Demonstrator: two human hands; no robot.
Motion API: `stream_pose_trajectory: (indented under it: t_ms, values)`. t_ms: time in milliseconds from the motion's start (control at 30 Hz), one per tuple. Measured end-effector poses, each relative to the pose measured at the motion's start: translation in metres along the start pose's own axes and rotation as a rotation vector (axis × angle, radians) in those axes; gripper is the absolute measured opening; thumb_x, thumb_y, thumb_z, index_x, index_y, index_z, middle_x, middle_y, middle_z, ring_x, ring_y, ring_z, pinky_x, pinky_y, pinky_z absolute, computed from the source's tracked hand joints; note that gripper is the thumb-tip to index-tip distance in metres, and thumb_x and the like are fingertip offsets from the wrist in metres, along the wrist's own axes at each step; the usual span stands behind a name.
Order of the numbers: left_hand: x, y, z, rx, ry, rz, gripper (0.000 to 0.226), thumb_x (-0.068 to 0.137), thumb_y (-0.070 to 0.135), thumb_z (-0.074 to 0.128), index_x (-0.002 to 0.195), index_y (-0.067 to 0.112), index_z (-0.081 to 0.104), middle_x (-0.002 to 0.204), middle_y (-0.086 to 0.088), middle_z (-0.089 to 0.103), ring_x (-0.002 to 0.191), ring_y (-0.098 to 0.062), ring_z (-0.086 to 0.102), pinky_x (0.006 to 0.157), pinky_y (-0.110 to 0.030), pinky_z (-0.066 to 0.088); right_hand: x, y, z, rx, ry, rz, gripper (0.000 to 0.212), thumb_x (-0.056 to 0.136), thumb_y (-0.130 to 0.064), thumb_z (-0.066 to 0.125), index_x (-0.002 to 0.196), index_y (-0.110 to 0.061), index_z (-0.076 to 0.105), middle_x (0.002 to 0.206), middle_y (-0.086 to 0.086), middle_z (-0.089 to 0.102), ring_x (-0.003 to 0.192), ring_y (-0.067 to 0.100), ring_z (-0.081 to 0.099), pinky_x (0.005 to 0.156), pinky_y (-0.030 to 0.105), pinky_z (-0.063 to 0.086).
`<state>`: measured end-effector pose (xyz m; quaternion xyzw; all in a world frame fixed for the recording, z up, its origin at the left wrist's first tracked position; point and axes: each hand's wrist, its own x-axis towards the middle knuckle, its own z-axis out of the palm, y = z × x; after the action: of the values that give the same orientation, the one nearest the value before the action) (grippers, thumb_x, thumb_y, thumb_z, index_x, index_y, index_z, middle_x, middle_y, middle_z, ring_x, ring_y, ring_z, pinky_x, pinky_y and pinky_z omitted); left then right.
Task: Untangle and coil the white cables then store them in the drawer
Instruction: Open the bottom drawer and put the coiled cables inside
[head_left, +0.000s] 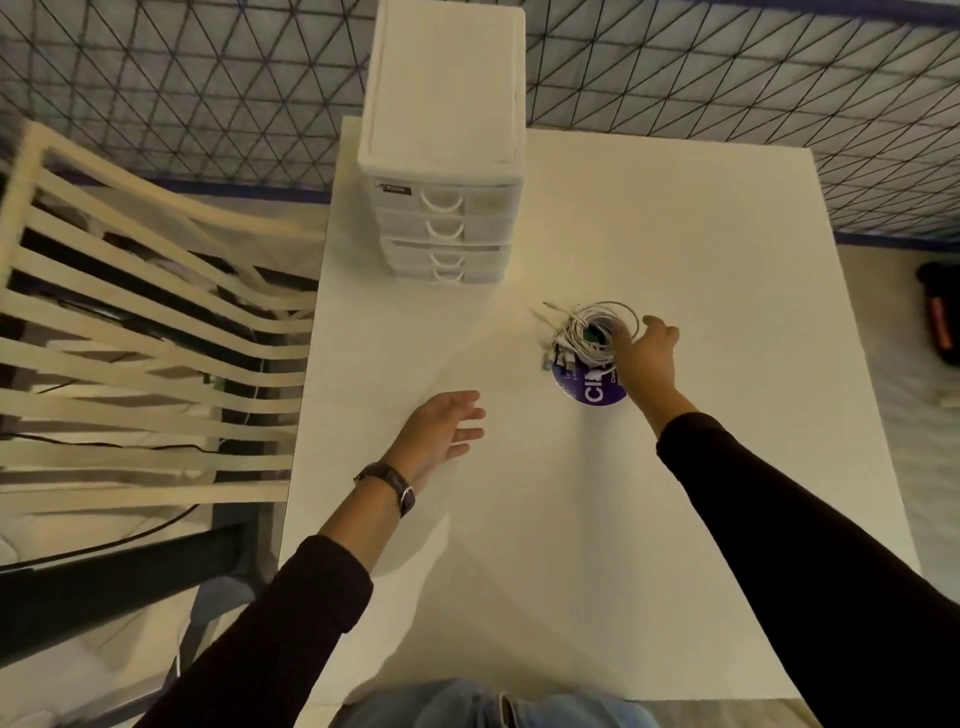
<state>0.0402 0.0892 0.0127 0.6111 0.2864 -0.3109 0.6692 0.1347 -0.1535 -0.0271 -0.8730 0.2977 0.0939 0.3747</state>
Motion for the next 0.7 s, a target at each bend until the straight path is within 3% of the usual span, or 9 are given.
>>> stream_pose_trajectory:
  t_ms: [67, 167, 267, 367, 467, 533, 600, 700]
  values:
    - [-0.002, 0.007, -0.012, 0.017, 0.038, 0.055, 0.016, 0.097, 0.018, 0.045, 0.102, 0.022, 0.059, 0.109, -0.004, 0.062, 0.087, -0.016, 0.062, 0.092, -0.035, 0.045, -0.005, -0.001, 0.001, -0.042, 0.129, -0.086, 0.059, 0.092, -0.044, 0.049, 0.136, -0.008, 0.037, 0.138, 0.013, 0.035, 0.116, 0.036, 0.051, 0.097, 0.046, 0.043]
    - [-0.001, 0.034, -0.034, 0.074, 0.159, 0.224, 0.023, 0.097, 0.011, 0.041, 0.110, 0.014, 0.060, 0.101, -0.001, 0.063, 0.083, -0.011, 0.060, 0.088, -0.032, 0.046, -0.020, -0.012, 0.010, -0.138, 0.237, -0.297, 0.045, 0.090, -0.028, 0.053, 0.131, -0.012, 0.044, 0.131, 0.013, 0.043, 0.114, 0.033, 0.049, 0.099, 0.045, 0.037]
    - [-0.001, 0.073, -0.055, 0.161, 0.350, 0.531, 0.018, 0.095, 0.012, 0.046, 0.101, 0.019, 0.061, 0.097, 0.007, 0.063, 0.088, -0.008, 0.060, 0.087, -0.028, 0.048, -0.043, -0.031, 0.032, -0.184, 0.166, -0.521, 0.041, 0.087, -0.020, 0.056, 0.127, -0.011, 0.049, 0.127, 0.015, 0.046, 0.113, 0.035, 0.049, 0.099, 0.047, 0.039]
    - [-0.001, 0.121, -0.065, 0.269, 0.568, 0.856, 0.015, 0.094, 0.014, 0.049, 0.102, 0.017, 0.061, 0.106, 0.006, 0.060, 0.096, -0.005, 0.057, 0.082, -0.007, 0.045, -0.058, -0.050, 0.061, -0.315, 0.021, -0.733, 0.040, 0.088, -0.019, 0.056, 0.126, -0.008, 0.050, 0.130, 0.016, 0.046, 0.112, 0.036, 0.049, 0.097, 0.048, 0.041]
    - [0.006, 0.170, -0.065, 0.386, 0.695, 1.127, 0.022, 0.090, 0.014, 0.046, 0.105, 0.011, 0.062, 0.108, 0.006, 0.052, 0.104, -0.022, 0.056, 0.087, -0.023, 0.048, -0.062, -0.072, 0.089, -0.474, -0.144, -0.824, 0.046, 0.090, -0.020, 0.052, 0.133, -0.011, 0.044, 0.143, 0.010, 0.038, 0.114, 0.035, 0.048, 0.095, 0.047, 0.038]
    - [0.016, 0.193, -0.062, 0.552, 0.707, 1.199, 0.029, 0.088, 0.021, 0.043, 0.109, 0.015, 0.063, 0.114, 0.001, 0.054, 0.112, -0.026, 0.050, 0.091, -0.030, 0.045, -0.058, -0.085, 0.104, -0.559, -0.218, -0.857, 0.049, 0.090, -0.021, 0.050, 0.137, -0.012, 0.038, 0.151, 0.007, 0.029, 0.118, 0.036, 0.044, 0.096, 0.048, 0.035]
    - [0.029, 0.206, -0.059, 0.753, 0.619, 1.197, 0.035, 0.089, 0.027, 0.044, 0.119, 0.020, 0.060, 0.130, -0.003, 0.051, 0.124, -0.025, 0.040, 0.100, -0.033, 0.039, -0.053, -0.095, 0.117, -0.622, -0.262, -0.866, 0.050, 0.092, -0.022, 0.048, 0.139, -0.012, 0.035, 0.155, 0.006, 0.020, 0.121, 0.036, 0.041, 0.098, 0.049, 0.033]
    - [0.050, 0.210, -0.058, 0.976, 0.455, 1.149, 0.041, 0.091, 0.038, 0.045, 0.130, 0.027, 0.053, 0.145, -0.001, 0.042, 0.136, -0.028, 0.028, 0.111, -0.049, 0.026, -0.045, -0.104, 0.130, -0.682, -0.274, -0.853, 0.049, 0.092, -0.023, 0.046, 0.138, -0.011, 0.036, 0.156, 0.008, 0.018, 0.122, 0.037, 0.040, 0.097, 0.050, 0.033]
